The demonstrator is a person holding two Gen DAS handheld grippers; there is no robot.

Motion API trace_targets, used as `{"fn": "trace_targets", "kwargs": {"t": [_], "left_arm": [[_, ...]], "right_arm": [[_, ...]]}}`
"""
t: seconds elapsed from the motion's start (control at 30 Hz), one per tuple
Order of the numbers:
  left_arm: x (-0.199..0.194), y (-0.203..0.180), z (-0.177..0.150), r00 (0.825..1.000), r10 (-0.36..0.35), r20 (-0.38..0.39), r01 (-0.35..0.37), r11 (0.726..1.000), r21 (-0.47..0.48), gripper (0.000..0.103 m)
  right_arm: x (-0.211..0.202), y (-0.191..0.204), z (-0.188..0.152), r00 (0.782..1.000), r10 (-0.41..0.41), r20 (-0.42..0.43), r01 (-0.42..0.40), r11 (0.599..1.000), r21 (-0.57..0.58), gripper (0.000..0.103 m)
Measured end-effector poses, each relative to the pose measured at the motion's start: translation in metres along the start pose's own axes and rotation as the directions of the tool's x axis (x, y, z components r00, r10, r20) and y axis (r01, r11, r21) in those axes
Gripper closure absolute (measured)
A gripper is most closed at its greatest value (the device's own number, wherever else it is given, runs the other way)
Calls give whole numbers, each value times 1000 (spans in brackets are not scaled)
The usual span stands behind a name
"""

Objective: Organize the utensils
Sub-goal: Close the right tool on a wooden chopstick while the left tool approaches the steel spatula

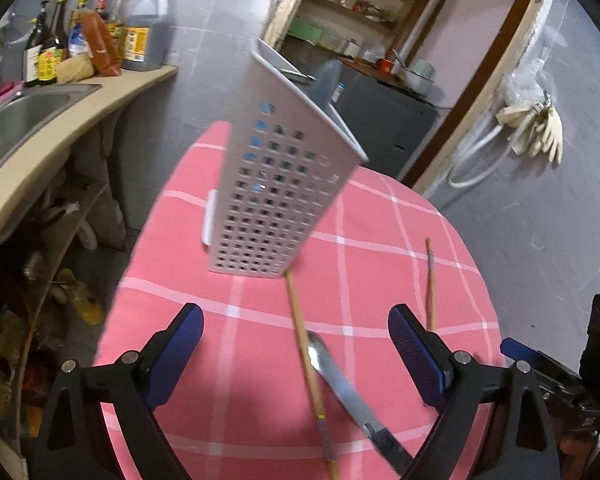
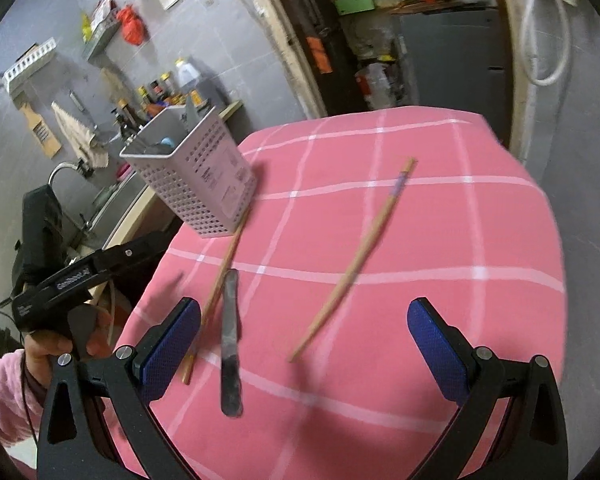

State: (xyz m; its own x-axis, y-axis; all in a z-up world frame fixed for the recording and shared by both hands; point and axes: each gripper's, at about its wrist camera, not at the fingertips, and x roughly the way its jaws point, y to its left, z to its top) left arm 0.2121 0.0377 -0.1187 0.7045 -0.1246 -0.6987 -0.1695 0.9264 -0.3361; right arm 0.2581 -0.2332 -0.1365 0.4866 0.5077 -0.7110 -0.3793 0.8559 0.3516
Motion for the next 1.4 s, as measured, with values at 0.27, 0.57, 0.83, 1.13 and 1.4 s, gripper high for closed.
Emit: {"fn": "trace_targets", "kwargs": {"t": [0.27, 0.57, 0.83, 1.13, 1.4], "left_arm": [[-12, 30, 8, 997, 77, 24, -77, 997, 2, 10], [-11, 62, 14, 994, 109, 20, -108, 993, -41, 11], [-10, 70, 13, 995, 100, 10, -99, 993, -59, 12], [-5, 66, 10, 998, 56, -14, -57, 995, -79, 12], [7, 32, -9, 997, -21, -76, 15, 997, -73, 12]], "right_arm": [[61, 42, 18, 995, 61, -81, -66, 995, -68, 36], [134, 81, 32, 977, 84, -198, -98, 993, -63, 68], [159, 95, 24, 967, 40, -250, -53, 997, -48, 89], [147, 72, 27, 967, 94, -238, -80, 995, 67, 96], [88, 22, 33, 983, 50, -175, -28, 991, 127, 96]]}}
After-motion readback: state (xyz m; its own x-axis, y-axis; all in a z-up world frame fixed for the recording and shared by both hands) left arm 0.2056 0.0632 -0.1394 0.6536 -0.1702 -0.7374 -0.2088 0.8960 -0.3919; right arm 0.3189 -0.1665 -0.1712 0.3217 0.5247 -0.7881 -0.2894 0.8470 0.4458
